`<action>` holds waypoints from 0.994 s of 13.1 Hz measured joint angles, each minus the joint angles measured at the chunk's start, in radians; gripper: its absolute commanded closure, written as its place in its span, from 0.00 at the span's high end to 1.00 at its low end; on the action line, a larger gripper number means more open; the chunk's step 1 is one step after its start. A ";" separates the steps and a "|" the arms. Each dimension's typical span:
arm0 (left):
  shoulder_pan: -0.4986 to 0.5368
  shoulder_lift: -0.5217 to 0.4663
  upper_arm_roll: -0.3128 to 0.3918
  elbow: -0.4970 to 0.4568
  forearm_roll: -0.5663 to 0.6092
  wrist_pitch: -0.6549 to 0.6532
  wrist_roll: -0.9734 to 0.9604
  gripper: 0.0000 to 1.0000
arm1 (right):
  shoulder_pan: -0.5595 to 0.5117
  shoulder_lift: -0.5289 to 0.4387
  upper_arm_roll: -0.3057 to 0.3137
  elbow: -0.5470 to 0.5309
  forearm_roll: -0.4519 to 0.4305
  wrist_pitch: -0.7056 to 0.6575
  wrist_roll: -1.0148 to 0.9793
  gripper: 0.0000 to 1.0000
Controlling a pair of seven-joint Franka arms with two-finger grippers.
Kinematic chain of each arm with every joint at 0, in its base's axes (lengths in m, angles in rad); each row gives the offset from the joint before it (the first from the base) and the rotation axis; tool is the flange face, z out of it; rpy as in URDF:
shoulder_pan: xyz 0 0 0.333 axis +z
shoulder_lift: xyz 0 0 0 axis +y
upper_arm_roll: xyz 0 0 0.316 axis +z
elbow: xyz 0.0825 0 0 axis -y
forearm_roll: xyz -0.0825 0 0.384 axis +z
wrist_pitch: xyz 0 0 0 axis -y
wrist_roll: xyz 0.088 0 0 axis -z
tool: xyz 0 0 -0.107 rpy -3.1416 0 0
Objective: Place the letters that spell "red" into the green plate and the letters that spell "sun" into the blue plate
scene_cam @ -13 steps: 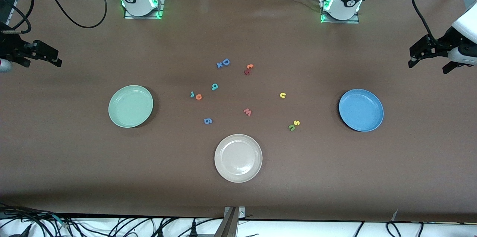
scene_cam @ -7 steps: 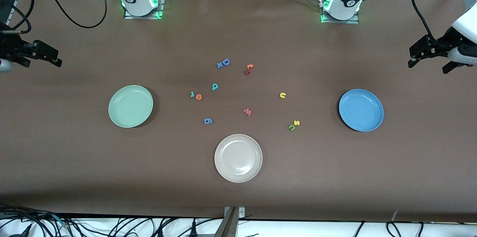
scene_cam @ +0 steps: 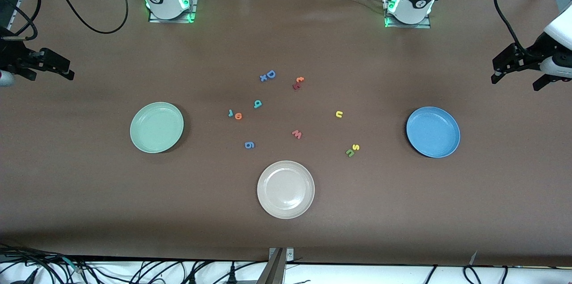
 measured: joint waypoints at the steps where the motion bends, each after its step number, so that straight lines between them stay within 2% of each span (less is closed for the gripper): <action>1: 0.000 0.001 0.000 0.000 0.000 0.008 0.000 1.00 | 0.000 0.000 0.000 0.000 0.000 0.000 0.000 1.00; 13: 0.007 0.008 -0.005 -0.003 0.000 0.005 0.000 1.00 | 0.000 0.000 0.000 0.000 0.000 0.000 0.000 1.00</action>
